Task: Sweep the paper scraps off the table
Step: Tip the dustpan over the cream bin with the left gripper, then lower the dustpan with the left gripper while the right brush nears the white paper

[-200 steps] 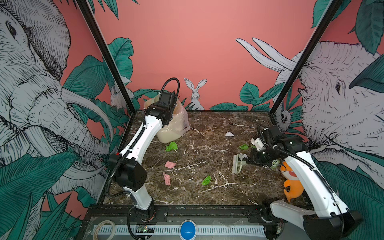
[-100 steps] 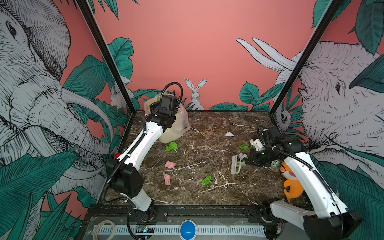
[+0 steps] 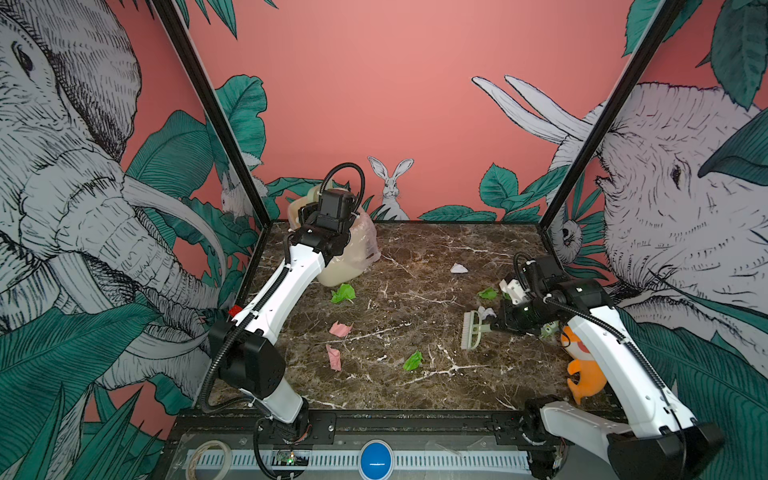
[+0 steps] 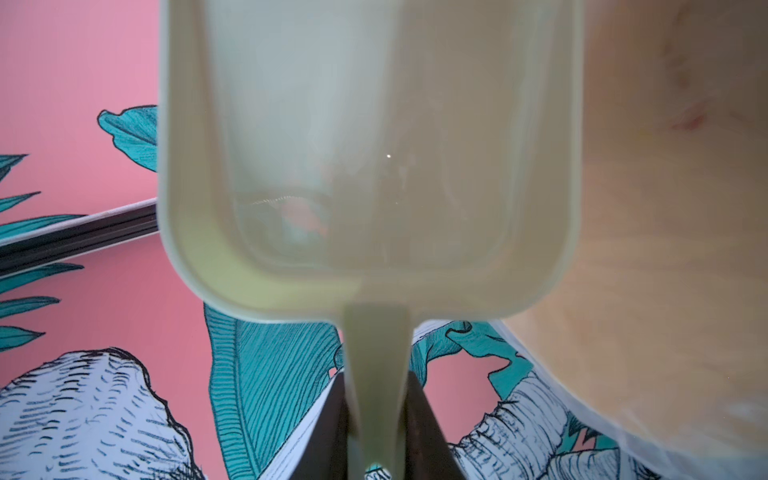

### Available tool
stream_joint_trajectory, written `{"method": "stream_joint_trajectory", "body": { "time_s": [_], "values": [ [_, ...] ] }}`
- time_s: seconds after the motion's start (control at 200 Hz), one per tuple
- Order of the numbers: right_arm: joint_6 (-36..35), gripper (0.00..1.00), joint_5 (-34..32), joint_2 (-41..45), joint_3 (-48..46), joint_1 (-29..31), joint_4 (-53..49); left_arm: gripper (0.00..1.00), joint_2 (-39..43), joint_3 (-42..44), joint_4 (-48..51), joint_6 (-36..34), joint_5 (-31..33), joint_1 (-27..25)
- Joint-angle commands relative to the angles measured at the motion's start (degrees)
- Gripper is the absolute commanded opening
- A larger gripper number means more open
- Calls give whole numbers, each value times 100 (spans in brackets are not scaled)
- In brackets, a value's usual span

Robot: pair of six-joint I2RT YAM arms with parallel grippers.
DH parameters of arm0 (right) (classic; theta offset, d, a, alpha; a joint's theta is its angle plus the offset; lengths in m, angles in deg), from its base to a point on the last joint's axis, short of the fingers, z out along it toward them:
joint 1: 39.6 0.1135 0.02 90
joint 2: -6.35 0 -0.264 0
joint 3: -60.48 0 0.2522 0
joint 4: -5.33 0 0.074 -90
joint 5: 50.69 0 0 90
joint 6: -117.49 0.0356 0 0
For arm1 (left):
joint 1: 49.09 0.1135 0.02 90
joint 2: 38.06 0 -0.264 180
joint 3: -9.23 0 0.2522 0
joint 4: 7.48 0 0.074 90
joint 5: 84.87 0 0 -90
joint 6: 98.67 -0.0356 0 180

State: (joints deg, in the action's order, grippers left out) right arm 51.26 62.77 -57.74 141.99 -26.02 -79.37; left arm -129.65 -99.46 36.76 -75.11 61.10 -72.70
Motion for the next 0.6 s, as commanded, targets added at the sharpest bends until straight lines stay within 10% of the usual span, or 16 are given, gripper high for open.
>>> {"method": "stream_joint_trajectory", "body": {
  "time_s": [0.0,0.36,0.595],
  "values": [
    [-79,0,54,80,-33,-22,32,11,171,-644,592,1011,-244,-177],
    [-920,0,-1369,-285,941,-22,-948,11,-243,-1931,2135,3013,-1139,-1083],
    [-1324,0,-2645,-587,1383,-99,-1412,11,-121,-1482,2452,4405,-2827,-1620]
  ]
}}
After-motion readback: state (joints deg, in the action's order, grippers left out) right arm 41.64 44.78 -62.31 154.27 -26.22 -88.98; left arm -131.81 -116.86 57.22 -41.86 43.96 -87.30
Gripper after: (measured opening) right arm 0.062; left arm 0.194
